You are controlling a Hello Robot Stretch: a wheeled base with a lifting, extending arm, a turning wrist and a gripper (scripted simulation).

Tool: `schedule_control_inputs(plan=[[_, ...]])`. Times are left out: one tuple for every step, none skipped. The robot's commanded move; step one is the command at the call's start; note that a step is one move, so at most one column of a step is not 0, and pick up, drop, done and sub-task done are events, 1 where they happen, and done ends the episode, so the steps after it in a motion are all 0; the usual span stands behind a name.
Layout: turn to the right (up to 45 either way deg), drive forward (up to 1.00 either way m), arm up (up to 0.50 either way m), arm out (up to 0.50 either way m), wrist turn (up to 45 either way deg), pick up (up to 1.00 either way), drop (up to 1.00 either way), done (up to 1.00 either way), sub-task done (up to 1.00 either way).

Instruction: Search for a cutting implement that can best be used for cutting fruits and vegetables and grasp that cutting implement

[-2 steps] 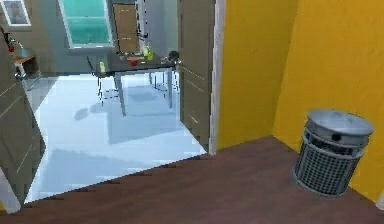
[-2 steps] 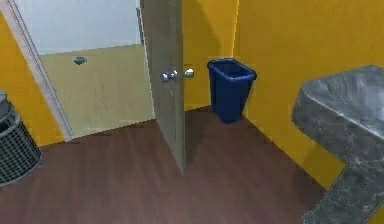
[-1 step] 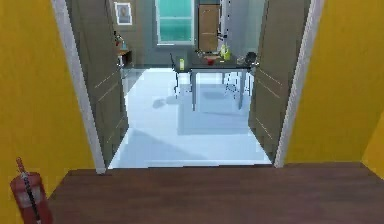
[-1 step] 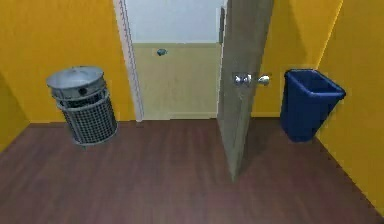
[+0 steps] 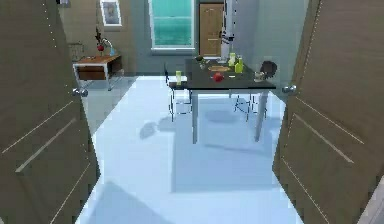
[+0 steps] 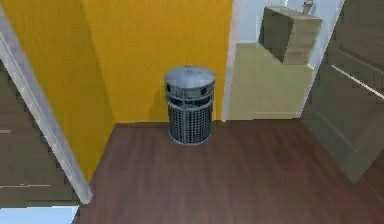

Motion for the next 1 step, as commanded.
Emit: schedule_control_inputs(plan=[[0.0,1.00,0.00,0.00,0.0,0.00,0.00,0.00,0.00]])
